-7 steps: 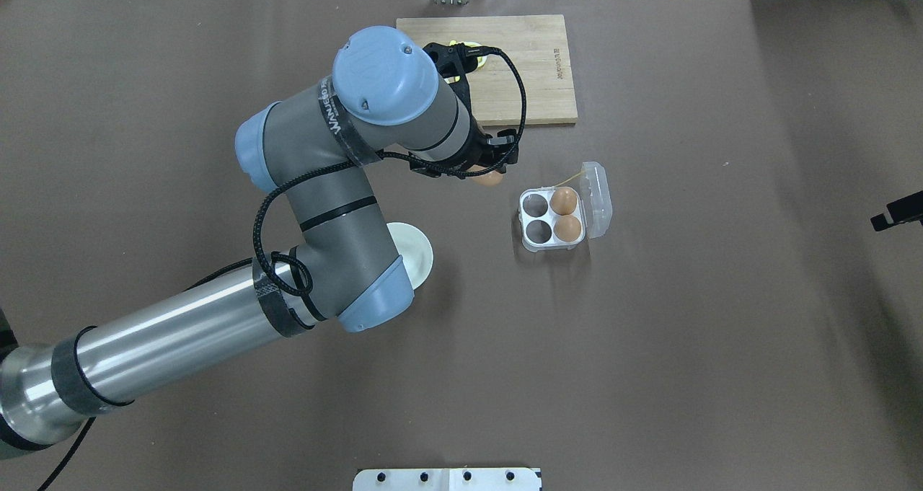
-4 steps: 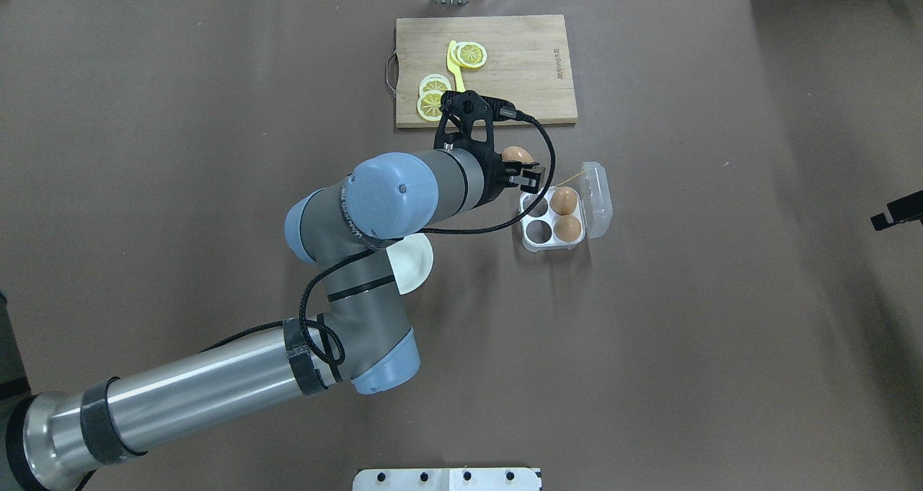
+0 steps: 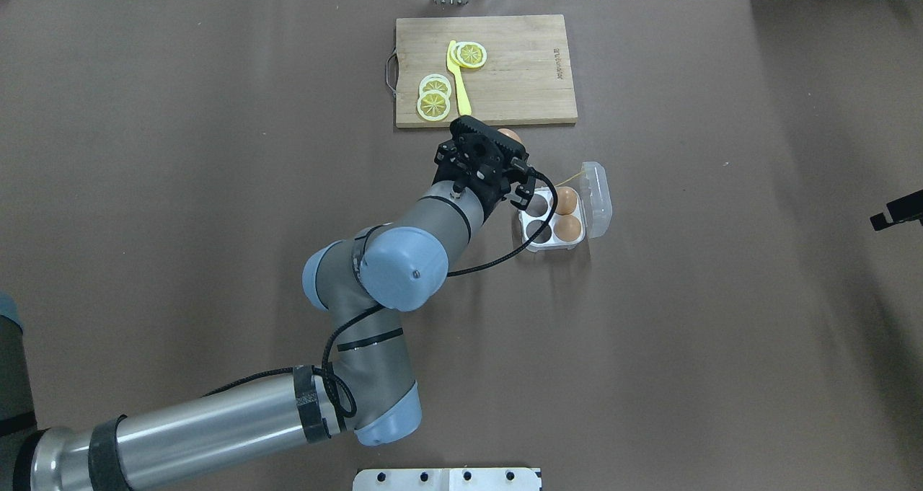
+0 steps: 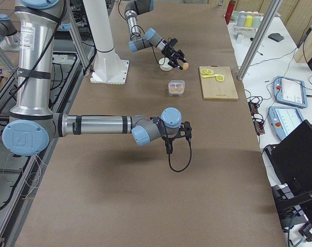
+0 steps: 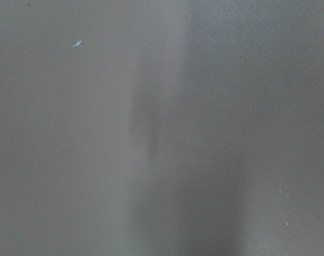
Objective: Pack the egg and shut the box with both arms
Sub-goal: 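Lower the egg into the empty slot and open the left gripper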
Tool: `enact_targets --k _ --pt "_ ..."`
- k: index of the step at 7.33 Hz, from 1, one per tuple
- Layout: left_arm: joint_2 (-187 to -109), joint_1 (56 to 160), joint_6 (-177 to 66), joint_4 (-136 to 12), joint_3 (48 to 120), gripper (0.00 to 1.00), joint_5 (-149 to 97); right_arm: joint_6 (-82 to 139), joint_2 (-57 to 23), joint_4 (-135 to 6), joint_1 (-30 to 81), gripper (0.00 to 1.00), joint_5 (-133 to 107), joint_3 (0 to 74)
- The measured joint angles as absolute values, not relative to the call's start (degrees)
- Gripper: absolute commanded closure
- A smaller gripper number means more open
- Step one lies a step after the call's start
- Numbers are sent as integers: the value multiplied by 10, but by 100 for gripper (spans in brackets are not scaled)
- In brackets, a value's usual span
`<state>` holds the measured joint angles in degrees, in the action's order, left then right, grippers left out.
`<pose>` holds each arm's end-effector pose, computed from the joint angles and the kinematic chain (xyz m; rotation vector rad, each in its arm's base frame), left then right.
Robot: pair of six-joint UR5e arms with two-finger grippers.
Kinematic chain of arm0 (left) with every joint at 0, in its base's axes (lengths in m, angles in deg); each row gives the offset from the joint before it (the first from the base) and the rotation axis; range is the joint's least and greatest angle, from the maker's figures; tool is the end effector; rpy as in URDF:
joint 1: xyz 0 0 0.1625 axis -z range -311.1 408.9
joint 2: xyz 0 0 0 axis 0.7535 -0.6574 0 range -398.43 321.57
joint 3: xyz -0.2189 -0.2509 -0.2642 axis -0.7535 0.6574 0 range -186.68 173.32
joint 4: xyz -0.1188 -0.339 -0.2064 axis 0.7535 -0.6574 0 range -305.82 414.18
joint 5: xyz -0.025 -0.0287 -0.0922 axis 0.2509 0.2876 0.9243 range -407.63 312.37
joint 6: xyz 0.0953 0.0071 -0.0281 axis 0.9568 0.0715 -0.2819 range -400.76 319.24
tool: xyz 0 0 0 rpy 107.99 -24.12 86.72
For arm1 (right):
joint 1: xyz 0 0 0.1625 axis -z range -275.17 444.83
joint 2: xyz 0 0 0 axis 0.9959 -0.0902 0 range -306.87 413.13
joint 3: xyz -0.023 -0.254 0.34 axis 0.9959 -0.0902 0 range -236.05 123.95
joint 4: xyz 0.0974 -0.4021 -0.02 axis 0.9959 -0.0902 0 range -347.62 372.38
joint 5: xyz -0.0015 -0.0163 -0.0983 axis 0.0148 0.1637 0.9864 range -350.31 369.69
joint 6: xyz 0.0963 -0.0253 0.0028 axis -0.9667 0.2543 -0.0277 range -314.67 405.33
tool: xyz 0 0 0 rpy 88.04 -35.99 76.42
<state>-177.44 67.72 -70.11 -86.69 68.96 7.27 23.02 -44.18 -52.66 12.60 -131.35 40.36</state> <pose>0.6318 -0.4168 0.1252 1.2876 0.7855 0.1292 -0.0856 -0.4499 0.6068 0.0672 -0.9574 -0.1139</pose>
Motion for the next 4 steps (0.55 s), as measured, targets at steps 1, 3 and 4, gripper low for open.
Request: enact_targets --k 1,3,4 --pt "-1775 670 -664 -866 688 100 57 228 -442 -527 126 0 -1314 404" --pt "-1788 664 -634 -864 663 100 33 227 -442 -527 126 0 -1321 403" --pt "-1800 662 -618 -863 648 100 28 227 -442 -527 126 0 -1325 402"
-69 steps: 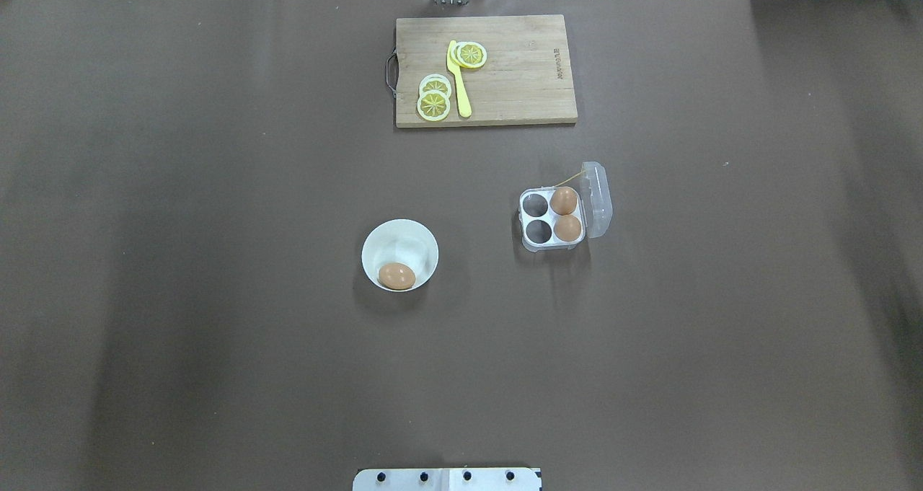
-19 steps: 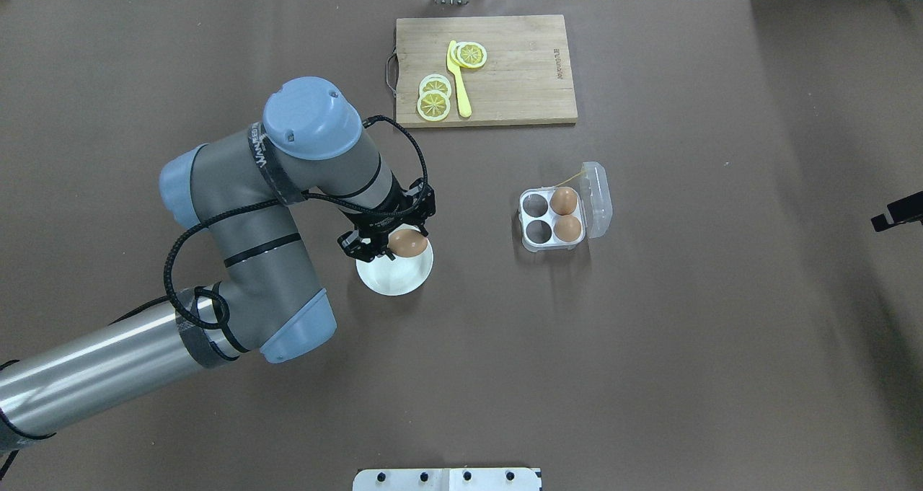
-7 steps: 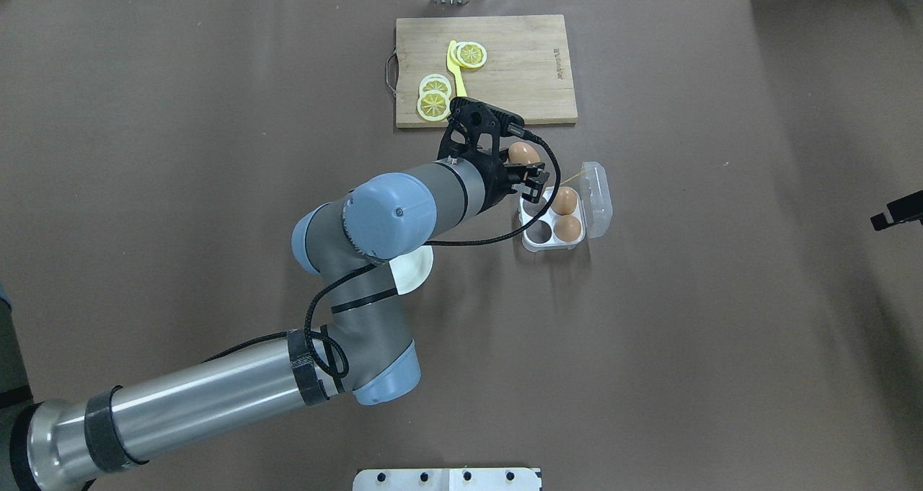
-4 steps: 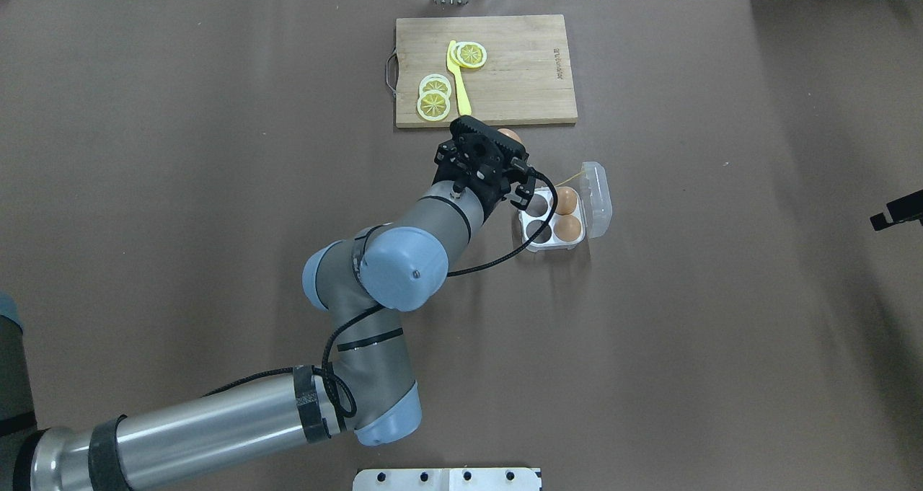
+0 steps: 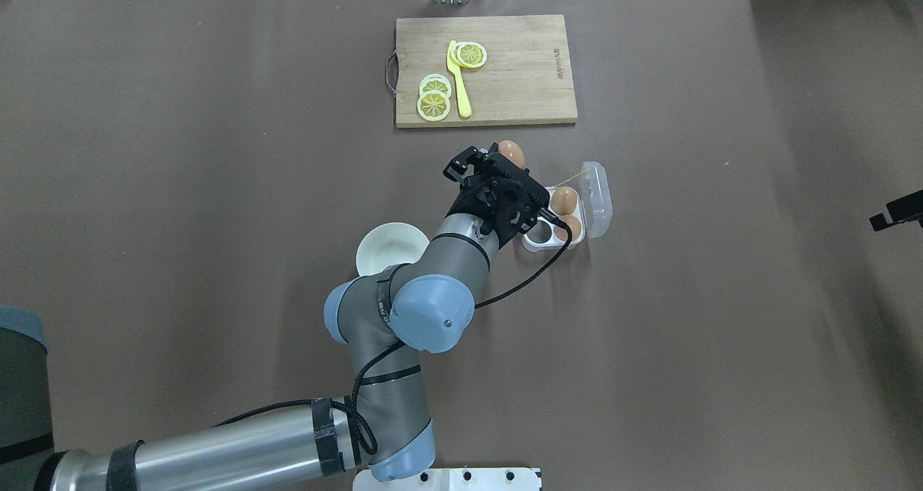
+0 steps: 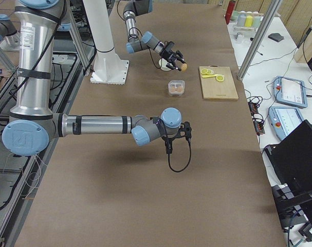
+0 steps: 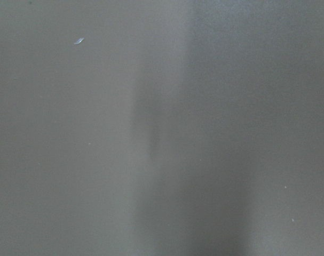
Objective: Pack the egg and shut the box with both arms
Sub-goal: 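Lower the egg into the empty slot and open the left gripper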
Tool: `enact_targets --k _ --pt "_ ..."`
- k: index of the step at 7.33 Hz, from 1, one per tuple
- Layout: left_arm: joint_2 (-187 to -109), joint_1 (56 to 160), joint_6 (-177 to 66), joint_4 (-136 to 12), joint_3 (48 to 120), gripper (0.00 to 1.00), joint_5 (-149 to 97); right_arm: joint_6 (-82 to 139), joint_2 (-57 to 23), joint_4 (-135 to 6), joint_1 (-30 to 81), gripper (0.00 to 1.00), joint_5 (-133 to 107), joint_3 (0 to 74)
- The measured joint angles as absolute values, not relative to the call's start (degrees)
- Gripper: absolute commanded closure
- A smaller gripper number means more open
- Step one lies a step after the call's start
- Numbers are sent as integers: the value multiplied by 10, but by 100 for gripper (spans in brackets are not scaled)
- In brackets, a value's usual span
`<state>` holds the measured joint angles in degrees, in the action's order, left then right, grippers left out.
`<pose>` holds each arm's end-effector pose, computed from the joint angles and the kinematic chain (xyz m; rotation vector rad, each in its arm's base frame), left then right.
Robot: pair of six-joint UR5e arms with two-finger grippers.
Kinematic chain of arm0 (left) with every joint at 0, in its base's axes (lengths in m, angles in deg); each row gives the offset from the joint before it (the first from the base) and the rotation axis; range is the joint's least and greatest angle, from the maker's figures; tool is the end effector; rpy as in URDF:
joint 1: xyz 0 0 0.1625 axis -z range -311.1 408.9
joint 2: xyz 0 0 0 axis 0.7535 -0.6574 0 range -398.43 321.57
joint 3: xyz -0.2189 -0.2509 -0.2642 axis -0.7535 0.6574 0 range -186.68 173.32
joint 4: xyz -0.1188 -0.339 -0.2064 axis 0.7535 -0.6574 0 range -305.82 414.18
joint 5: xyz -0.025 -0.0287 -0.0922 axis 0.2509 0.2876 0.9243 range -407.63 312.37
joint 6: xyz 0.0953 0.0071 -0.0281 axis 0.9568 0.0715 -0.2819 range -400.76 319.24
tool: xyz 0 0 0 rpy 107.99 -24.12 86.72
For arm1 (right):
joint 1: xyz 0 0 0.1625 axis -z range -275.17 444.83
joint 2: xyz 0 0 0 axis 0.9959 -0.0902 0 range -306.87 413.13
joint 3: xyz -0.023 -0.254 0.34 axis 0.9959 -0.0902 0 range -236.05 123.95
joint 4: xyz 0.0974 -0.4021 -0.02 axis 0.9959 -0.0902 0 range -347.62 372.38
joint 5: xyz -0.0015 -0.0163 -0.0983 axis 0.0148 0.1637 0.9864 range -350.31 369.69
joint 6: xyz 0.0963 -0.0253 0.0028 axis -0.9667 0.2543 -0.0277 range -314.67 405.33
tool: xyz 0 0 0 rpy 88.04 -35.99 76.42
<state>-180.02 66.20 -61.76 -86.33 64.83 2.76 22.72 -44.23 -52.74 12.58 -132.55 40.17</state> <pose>0.6565 -0.4108 0.1218 1.3505 0.6274 0.2257 -0.0864 -0.4485 0.6075 0.0515 -0.9749 -0.1108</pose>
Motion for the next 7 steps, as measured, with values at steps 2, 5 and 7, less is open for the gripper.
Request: enact_targets --k 2,5,7 --pt "-1812 654 -604 -862 629 100 24 227 -441 -527 126 0 -1328 401" --pt "-1816 637 -603 -859 611 100 23 225 -441 -527 126 0 -1328 403" --pt "-1821 625 -603 -849 610 100 23 220 -441 -527 126 0 -1329 404"
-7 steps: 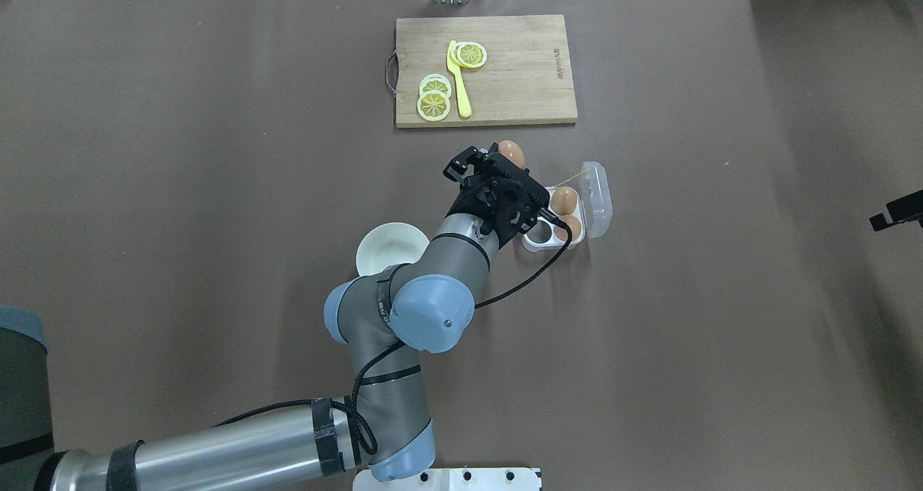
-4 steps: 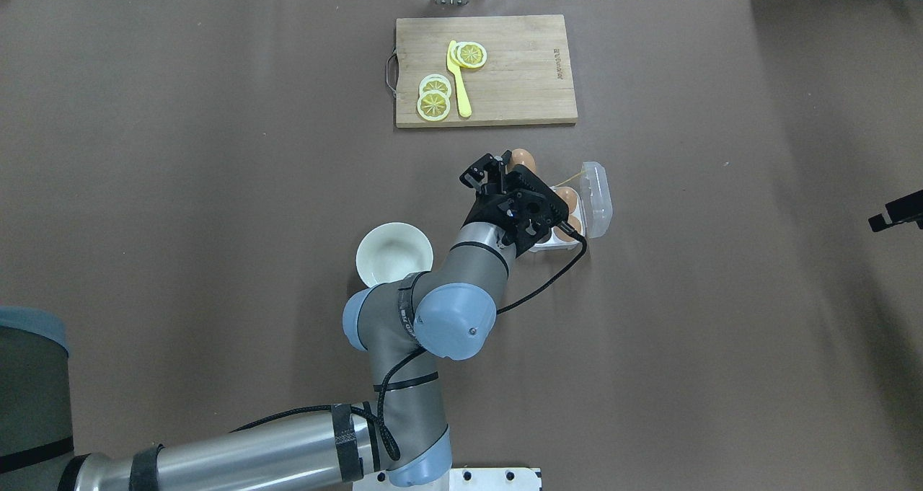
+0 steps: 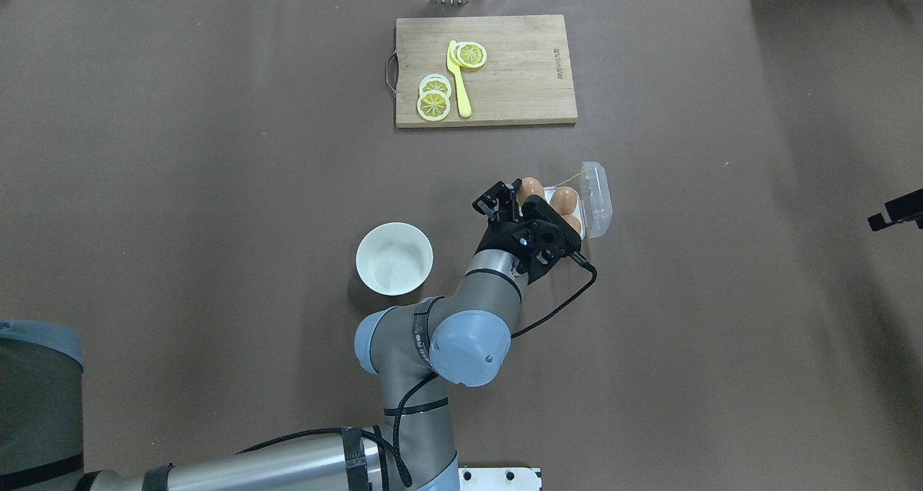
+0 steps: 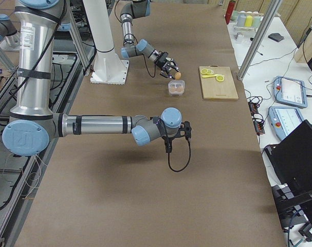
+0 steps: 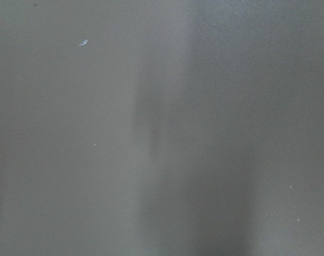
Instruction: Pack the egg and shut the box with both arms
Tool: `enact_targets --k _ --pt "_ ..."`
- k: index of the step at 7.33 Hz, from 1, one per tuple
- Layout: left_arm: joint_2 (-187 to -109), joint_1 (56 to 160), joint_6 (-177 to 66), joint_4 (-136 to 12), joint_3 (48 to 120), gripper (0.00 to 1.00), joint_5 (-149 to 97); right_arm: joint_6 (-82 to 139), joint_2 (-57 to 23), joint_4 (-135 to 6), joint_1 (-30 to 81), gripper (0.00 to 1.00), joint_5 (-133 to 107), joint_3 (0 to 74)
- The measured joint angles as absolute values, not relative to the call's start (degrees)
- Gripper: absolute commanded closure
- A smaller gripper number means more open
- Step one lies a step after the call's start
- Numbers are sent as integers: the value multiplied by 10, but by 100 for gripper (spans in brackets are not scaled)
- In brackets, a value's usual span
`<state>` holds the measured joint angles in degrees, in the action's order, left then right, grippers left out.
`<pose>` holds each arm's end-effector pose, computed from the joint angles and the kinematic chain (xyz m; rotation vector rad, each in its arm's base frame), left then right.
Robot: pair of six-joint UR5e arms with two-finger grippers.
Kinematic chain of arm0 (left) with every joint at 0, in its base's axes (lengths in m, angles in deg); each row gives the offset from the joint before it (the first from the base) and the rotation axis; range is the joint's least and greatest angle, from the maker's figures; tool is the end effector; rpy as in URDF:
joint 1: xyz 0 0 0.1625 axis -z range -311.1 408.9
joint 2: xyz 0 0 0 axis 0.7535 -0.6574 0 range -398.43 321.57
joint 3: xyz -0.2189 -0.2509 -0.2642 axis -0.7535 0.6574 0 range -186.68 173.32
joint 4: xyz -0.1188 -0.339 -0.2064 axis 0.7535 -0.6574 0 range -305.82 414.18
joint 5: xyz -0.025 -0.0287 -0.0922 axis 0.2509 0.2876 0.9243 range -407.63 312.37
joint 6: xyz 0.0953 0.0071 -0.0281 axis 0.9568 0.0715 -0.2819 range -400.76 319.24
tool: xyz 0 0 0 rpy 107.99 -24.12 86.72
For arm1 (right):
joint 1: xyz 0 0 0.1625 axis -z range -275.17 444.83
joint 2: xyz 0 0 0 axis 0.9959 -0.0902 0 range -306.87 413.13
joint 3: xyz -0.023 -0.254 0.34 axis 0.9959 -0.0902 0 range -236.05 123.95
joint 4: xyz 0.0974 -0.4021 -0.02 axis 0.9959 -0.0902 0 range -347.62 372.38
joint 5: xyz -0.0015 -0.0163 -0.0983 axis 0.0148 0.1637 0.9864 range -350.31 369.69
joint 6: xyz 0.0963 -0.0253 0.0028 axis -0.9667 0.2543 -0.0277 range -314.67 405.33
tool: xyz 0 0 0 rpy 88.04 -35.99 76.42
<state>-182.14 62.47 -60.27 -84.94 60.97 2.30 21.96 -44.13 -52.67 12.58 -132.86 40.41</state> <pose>0.7014 -0.3725 0.1242 1.3195 0.6058 0.3233 -0.0869 -0.4490 0.6041 0.0492 -0.9819 -0.1031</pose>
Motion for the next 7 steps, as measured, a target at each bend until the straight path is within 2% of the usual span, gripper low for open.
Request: enact_targets --k 3,4,6,7 --pt "-1825 615 -603 -846 608 100 23 219 -442 -527 126 0 -1329 404" --pt "-1829 614 -605 -846 604 84 22 219 -441 -527 126 0 -1329 405" --pt "-1844 613 -606 -845 587 44 19 219 -441 -527 126 0 -1329 405" --pt "-1849 612 -605 -845 582 31 18 218 -441 -527 126 0 -1329 406"
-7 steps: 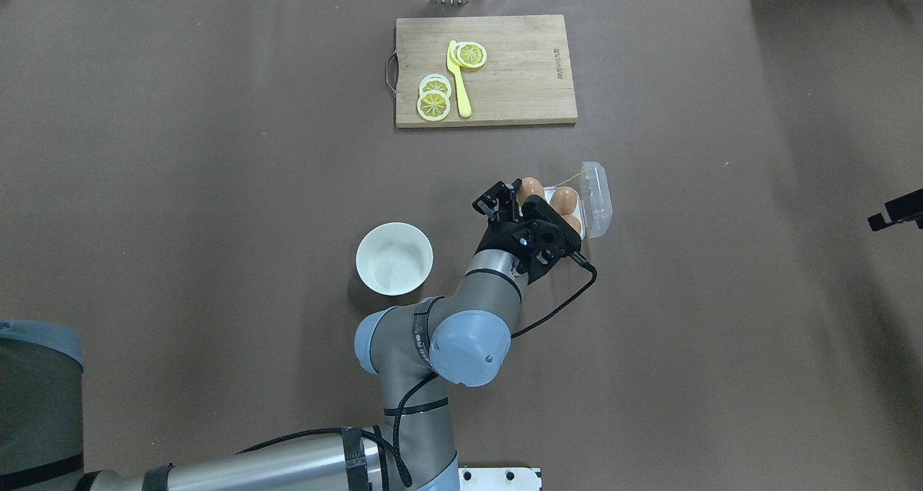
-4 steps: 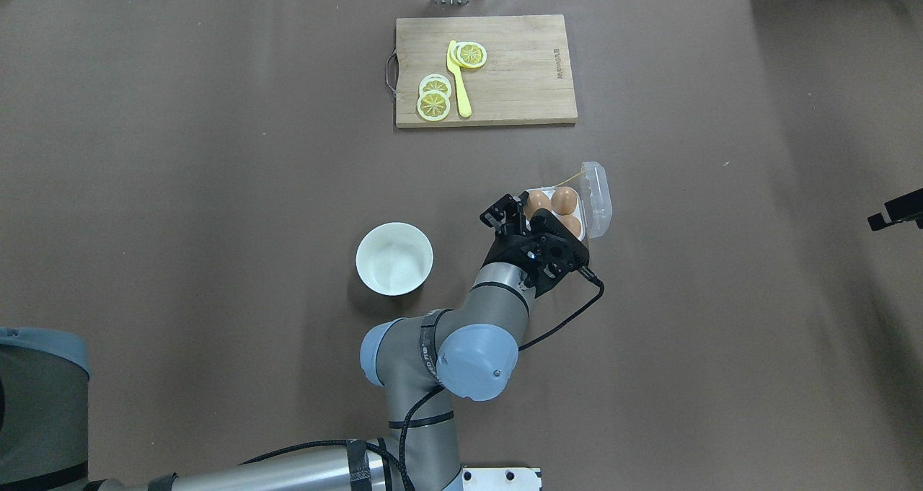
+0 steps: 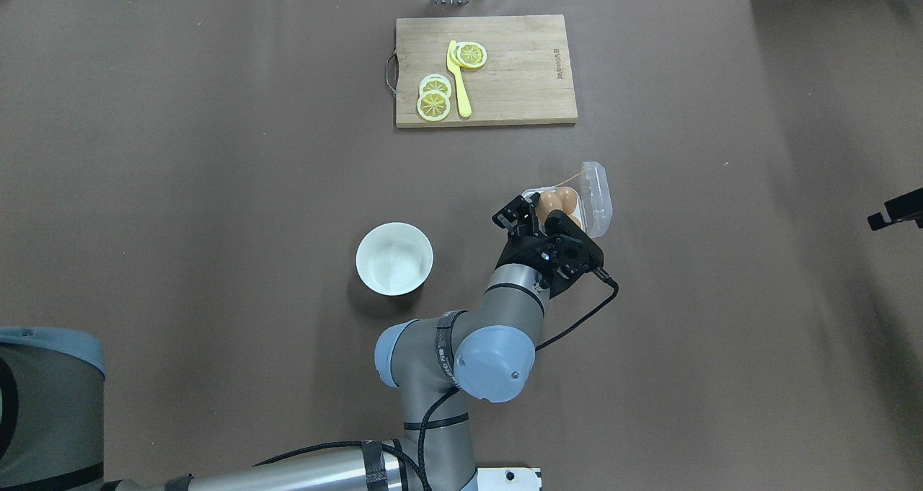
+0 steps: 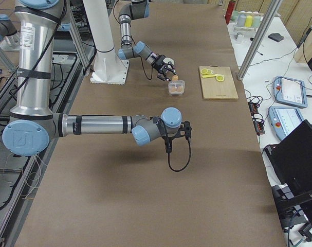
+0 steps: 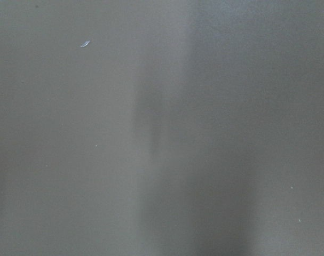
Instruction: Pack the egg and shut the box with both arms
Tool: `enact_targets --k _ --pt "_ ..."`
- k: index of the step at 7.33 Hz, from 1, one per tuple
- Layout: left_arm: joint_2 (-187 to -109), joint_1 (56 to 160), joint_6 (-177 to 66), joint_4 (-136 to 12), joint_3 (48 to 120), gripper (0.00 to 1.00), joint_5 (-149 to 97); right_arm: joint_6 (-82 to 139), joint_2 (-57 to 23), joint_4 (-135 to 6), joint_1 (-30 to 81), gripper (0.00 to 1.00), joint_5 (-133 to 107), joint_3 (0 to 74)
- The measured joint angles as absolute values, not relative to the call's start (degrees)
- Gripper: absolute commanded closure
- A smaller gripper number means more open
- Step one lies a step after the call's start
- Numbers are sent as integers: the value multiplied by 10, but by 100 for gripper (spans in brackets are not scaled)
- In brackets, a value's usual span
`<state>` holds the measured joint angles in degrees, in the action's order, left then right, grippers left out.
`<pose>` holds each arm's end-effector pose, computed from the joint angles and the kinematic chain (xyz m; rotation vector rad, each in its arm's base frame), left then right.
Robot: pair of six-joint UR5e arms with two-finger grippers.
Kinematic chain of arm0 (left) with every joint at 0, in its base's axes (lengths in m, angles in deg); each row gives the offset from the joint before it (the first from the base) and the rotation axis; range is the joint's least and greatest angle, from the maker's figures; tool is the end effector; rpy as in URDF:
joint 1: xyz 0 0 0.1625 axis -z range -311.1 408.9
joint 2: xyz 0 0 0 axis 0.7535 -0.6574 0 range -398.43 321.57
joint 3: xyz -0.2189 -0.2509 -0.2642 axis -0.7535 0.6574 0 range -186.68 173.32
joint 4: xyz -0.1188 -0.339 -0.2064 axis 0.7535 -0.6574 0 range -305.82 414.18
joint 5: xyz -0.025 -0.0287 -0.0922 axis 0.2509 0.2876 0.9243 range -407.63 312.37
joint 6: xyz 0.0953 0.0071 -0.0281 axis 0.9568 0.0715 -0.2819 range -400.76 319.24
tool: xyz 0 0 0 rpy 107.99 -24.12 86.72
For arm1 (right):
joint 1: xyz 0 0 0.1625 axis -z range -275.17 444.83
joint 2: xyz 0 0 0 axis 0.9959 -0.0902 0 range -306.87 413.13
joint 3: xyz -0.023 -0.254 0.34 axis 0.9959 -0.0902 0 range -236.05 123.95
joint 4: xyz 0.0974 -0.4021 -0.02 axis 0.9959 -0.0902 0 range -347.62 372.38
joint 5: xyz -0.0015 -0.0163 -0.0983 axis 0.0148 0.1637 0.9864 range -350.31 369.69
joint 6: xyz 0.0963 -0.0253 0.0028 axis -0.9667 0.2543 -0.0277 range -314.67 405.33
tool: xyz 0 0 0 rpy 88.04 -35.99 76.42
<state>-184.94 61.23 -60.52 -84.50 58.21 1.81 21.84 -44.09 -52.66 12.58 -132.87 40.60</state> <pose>0.7206 -0.3604 0.1074 1.3127 0.6116 0.3350 -0.0870 -0.4494 0.6021 0.0518 -0.9831 -0.1032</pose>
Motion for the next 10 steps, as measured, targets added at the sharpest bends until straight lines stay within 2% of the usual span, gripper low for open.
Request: enact_targets --k 2,3,7,8,10 --pt "-1852 612 -603 -833 582 17 18 218 -441 -527 126 0 -1329 410" --pt "-1851 612 -603 -827 584 13 18 218 -440 -527 126 0 -1329 411" --pt "-1851 612 -604 -822 604 15 20 218 -437 -527 126 0 -1328 411" --pt "-1850 614 -610 -824 626 21 23 218 -435 -527 126 0 -1328 411" --pt "-1845 628 -703 -826 667 18 42 219 -423 -528 126 0 -1323 407"
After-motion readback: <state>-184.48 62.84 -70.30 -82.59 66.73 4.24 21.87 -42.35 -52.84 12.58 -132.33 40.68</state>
